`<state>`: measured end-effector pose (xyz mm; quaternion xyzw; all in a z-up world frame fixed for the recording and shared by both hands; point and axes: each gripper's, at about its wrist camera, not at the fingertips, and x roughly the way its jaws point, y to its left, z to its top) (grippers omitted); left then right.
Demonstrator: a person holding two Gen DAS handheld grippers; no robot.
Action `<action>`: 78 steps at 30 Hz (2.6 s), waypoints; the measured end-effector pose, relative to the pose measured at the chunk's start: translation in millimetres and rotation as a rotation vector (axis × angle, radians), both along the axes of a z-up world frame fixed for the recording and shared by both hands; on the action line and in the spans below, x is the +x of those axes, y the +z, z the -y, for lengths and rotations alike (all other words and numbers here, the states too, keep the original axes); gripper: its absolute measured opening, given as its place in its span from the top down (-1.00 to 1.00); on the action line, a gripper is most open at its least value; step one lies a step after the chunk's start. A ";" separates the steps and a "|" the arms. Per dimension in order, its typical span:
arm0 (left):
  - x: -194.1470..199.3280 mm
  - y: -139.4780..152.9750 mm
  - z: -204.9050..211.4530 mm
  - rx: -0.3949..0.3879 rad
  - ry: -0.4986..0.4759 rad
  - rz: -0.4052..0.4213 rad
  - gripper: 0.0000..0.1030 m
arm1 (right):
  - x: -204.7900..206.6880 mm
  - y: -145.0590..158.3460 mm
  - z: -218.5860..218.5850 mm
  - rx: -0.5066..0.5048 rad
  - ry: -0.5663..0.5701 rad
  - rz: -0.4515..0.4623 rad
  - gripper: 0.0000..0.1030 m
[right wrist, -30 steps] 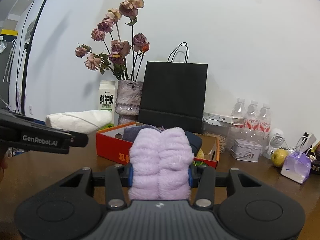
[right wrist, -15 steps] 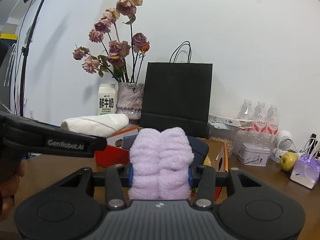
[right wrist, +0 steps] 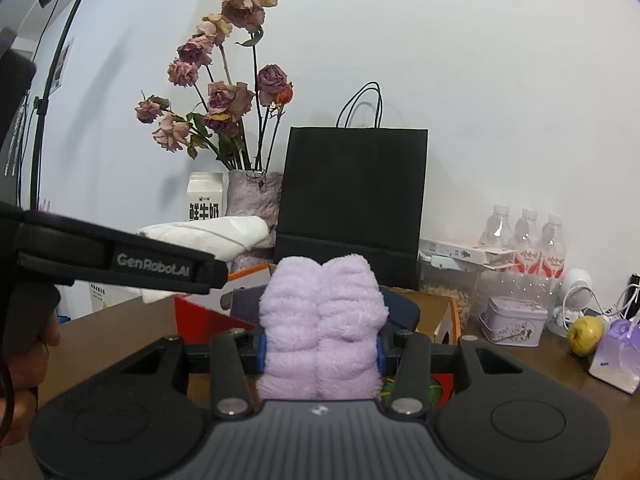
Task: Organize objects
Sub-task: 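Carry the white cloth and lilac fuzzy item with both grippers over the red box, then open both grippers to drop the cloth and lilac item into the box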
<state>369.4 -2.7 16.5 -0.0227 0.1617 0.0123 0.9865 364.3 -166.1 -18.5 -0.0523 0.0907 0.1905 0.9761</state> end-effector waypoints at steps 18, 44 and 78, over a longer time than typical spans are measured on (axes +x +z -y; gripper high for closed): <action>58.9 -1.7 -13.0 -0.033 0.031 -0.016 -0.27 | 53.4 6.6 -18.9 0.018 0.010 0.024 0.15; 135.1 -18.1 -20.2 -0.021 0.060 -0.065 -0.27 | 141.0 -8.1 -44.6 -0.018 0.023 -0.027 0.15; 149.3 -24.3 -21.9 -0.034 0.069 -0.014 -1.00 | 167.1 -18.3 -42.6 -0.026 -0.029 -0.071 -0.98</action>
